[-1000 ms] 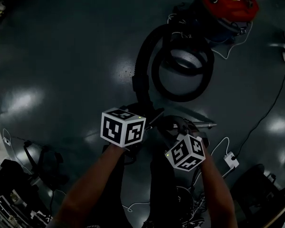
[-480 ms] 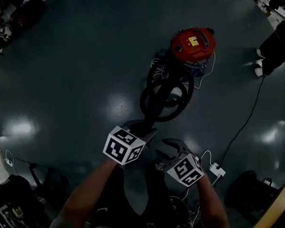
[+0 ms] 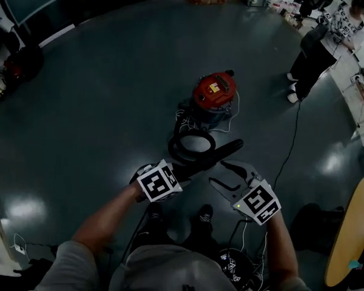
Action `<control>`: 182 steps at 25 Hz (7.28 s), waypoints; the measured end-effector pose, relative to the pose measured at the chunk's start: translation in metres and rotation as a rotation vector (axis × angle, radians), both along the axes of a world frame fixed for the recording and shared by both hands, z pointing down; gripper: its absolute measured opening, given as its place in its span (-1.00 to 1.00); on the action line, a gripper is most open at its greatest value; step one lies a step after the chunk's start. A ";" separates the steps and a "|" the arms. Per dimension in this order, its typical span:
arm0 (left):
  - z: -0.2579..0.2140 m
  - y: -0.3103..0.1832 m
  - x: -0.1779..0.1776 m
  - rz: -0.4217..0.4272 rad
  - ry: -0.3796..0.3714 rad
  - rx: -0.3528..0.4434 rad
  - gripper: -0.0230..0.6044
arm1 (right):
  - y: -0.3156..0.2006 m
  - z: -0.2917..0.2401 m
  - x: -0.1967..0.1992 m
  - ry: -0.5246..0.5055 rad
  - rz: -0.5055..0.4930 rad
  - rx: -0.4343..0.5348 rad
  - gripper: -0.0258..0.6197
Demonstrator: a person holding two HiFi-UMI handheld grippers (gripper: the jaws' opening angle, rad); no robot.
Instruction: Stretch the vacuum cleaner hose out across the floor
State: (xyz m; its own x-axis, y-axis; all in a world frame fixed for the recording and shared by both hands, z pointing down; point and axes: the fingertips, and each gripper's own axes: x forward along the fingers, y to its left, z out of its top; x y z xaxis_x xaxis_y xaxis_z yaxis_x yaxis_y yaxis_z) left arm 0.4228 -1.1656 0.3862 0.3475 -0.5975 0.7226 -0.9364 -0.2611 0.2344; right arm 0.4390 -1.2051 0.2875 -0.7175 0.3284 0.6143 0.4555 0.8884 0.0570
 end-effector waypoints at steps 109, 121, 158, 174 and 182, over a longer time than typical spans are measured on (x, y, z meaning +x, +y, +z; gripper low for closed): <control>-0.068 0.673 -0.089 1.305 -0.028 0.048 -0.30 | 0.630 0.016 -0.087 -0.028 1.529 -1.412 0.12; -0.058 0.665 -0.252 1.469 -0.041 0.077 -0.31 | 0.703 -0.011 -0.227 0.007 1.455 -1.038 0.13; -0.178 0.731 -0.429 1.383 -0.269 0.564 0.11 | 0.820 -0.024 -0.402 0.063 1.400 -0.020 -0.37; -0.183 0.873 -0.528 1.280 0.226 0.328 0.10 | 0.898 -0.113 -0.474 -0.411 2.075 -0.213 -0.37; -0.234 0.891 -0.516 1.129 0.631 0.069 0.11 | 0.975 -0.089 -0.471 -0.589 2.276 -0.321 -0.37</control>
